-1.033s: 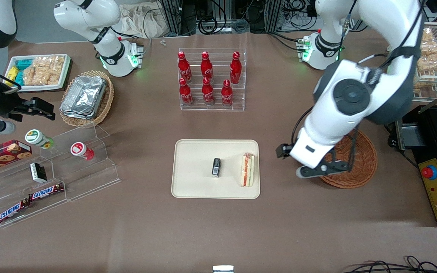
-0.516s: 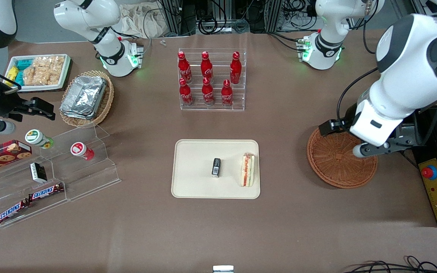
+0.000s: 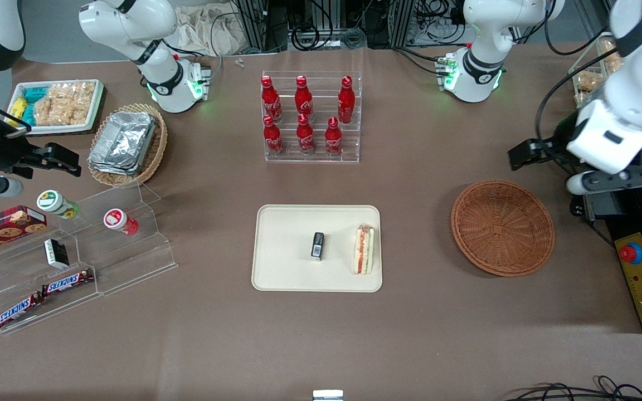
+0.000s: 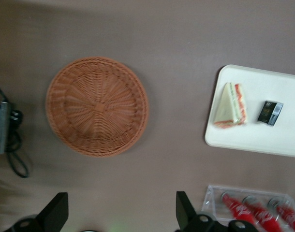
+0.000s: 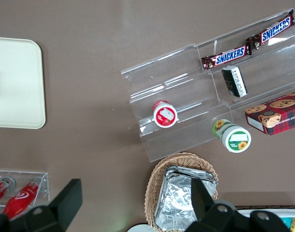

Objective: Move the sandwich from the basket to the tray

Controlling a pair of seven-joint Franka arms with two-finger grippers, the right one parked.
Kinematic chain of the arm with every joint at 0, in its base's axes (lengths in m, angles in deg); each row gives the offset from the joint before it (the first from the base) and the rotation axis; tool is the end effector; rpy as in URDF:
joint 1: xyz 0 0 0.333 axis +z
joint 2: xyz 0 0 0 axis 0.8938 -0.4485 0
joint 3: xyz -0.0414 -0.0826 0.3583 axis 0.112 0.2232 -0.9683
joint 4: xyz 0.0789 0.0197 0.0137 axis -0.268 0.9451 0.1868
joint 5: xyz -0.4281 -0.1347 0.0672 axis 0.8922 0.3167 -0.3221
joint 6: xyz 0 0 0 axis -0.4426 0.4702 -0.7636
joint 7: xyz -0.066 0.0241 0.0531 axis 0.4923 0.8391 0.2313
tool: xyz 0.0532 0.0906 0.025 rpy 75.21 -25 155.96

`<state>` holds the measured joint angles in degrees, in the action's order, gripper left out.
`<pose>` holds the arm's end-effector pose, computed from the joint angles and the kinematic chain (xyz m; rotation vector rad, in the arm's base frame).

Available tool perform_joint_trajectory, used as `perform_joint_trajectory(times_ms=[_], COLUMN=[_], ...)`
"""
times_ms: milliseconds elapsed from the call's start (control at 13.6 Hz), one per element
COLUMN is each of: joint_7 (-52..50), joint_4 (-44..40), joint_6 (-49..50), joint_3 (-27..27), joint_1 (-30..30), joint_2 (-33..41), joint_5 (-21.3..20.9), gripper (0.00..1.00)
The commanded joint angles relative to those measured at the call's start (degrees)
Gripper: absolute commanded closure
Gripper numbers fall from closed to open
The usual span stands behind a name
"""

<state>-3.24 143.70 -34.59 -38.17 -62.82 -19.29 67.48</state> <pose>0.6303 -0.1071 0.6877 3.0892 0.1598 -0.0664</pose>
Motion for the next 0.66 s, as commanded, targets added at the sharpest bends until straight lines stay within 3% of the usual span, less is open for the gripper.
perform_joint_trajectory(times_ms=[0, 221, 590], joint_7=[8.46, 10.51, 10.60], joint_4=[2.01, 0.35, -1.24], joint_6=[1.30, 2.10, 2.18], joint_3=[-5.60, -10.79, -10.80], joint_1=[-0.18, -3.16, -3.17], joint_2=[2.72, 2.37, 1.66], joint_5=[1.80, 1.71, 1.80], gripper=[0.00, 0.00, 0.00])
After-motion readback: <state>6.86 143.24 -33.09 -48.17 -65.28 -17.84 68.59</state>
